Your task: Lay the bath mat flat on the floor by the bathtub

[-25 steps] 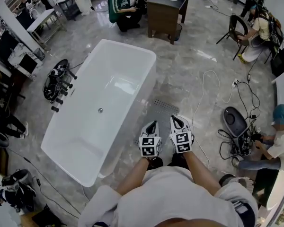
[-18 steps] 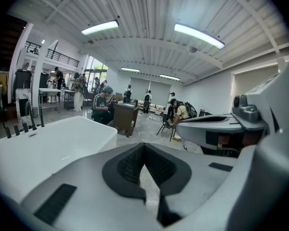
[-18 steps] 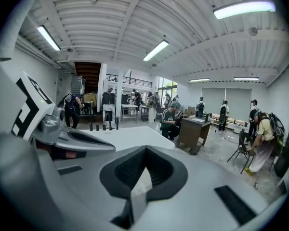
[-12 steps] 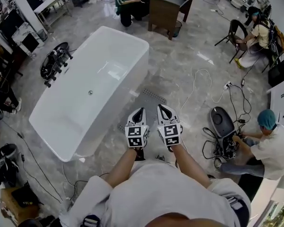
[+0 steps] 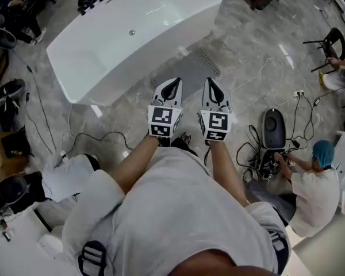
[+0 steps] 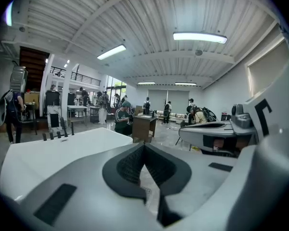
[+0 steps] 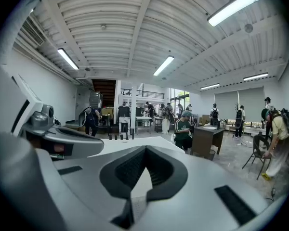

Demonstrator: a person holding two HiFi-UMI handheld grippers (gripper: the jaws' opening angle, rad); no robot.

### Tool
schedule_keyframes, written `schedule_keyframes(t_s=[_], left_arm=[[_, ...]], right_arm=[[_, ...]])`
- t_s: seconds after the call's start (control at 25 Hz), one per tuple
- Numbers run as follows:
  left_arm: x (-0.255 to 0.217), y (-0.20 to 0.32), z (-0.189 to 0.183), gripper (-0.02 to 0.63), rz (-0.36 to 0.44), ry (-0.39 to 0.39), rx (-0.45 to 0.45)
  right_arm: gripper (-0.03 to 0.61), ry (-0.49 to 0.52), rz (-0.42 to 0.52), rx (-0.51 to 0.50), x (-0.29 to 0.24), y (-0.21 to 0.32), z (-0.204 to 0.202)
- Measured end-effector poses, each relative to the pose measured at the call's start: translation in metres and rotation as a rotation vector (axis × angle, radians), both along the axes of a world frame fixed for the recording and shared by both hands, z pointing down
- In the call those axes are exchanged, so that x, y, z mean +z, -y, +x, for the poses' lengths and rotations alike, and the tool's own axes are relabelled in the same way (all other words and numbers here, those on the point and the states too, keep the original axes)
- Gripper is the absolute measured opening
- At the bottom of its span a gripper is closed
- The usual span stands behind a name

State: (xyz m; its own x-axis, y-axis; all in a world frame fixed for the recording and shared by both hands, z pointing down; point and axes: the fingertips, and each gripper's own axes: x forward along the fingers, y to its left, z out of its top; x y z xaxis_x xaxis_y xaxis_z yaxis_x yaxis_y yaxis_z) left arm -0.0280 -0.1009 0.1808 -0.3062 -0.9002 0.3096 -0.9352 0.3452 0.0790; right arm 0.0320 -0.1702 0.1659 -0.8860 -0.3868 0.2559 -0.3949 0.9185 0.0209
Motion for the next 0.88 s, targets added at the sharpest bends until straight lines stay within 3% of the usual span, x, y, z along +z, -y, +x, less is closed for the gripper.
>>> schedule_keyframes(t_s=[0.4, 0.88], left_arm=[[-0.033, -0.054, -0.016, 0.011, 0.063, 0.038, -0.111], [-0.034, -0.081, -0.026, 0.011, 0.067, 0.029, -0.140]], right_arm=[[0.006, 0.016, 0.033, -0.109, -0.018, -0.049, -0.015], [0.006, -0.020, 0.046, -0.154, -0.015, -0.080, -0.027]])
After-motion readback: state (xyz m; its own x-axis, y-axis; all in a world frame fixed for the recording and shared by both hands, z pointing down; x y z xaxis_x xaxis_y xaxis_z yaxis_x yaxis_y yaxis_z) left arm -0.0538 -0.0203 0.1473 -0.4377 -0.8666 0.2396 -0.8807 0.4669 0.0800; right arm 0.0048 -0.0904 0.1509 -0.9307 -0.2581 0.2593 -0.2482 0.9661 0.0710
